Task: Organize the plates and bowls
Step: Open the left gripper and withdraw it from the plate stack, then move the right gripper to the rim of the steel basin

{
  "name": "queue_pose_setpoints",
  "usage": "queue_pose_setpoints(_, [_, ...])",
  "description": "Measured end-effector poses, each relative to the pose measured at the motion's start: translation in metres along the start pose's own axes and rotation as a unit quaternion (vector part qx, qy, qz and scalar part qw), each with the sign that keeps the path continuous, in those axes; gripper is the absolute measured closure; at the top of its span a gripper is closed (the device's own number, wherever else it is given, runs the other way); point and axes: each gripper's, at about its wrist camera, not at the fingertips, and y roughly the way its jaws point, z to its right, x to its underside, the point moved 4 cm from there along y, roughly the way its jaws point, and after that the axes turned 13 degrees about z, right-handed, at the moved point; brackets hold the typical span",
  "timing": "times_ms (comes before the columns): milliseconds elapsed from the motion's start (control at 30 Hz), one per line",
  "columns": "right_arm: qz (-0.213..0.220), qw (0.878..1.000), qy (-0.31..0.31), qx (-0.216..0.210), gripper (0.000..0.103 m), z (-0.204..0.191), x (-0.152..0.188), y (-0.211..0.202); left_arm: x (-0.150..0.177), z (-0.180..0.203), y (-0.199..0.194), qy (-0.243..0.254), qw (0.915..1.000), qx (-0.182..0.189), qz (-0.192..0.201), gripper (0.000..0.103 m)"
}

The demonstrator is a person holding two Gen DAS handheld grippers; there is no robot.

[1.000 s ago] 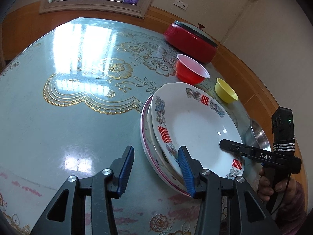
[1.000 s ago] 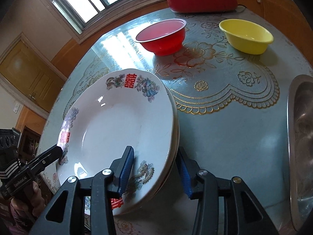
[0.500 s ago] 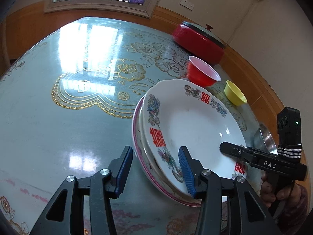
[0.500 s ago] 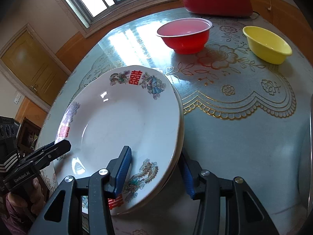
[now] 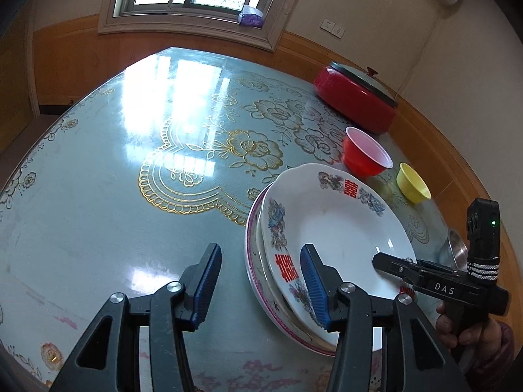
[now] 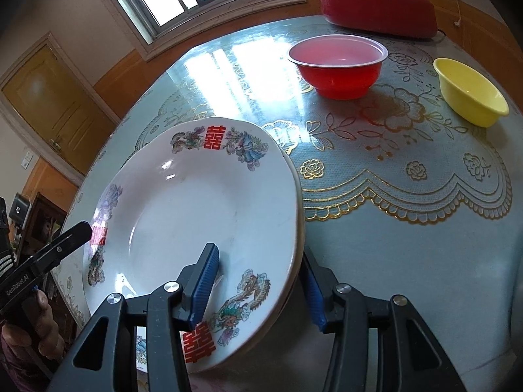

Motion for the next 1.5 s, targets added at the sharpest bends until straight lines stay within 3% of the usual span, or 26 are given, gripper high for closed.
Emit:
queue_pose_setpoints(267, [0.035, 0.995, -0.055, 0.081, 0.052, -0.013, -0.008, -0.014, -0.012, 0.005, -0.002, 0.031, 0.9991, 0.03, -0.001, 0.05])
queue_pose_setpoints(533, [0.083, 0.986, -0.028, 0.143, 0.052, -0.012, -0.007, -0.052, -0.018, 0.017, -0.002, 0.064, 0.9939, 0.089, -0.013, 0.05])
queue_pose_setpoints(667, [0.07, 0.983, -0.009, 0.167, 0.052, -0.015, 0.003, -0.047, -0.02, 0.026, 0.006, 0.071, 0.9892, 0.125, -0.027, 0.05])
queue_pose_setpoints(933, [0.086, 0.975, 0.098, 0.18, 0.049, -0.002, 0.018, -0.064, -0.017, 0.049, 0.02, 0.097, 0.9752, 0.19, -0.058, 0.048])
queue_pose_setpoints(1033, [0.104, 0.972, 0.09, 0.189, 0.049, -0.007, 0.02, -0.076, -0.014, 0.055, 0.02, 0.103, 0.9708, 0.208, -0.062, 0.048])
queue_pose_setpoints(1333, [0.095, 0.976, 0.084, 0.175, 0.049, 0.006, 0.019, -0.073, -0.017, 0.065, 0.02, 0.109, 0.9741, 0.192, -0.048, 0.045])
queue_pose_setpoints(1500, [0.115, 0.976, 0.07, 0.169, 0.049, 0.035, 0.003, -0.097, -0.016, 0.091, 0.019, 0.107, 0.9761, 0.185, -0.038, 0.044])
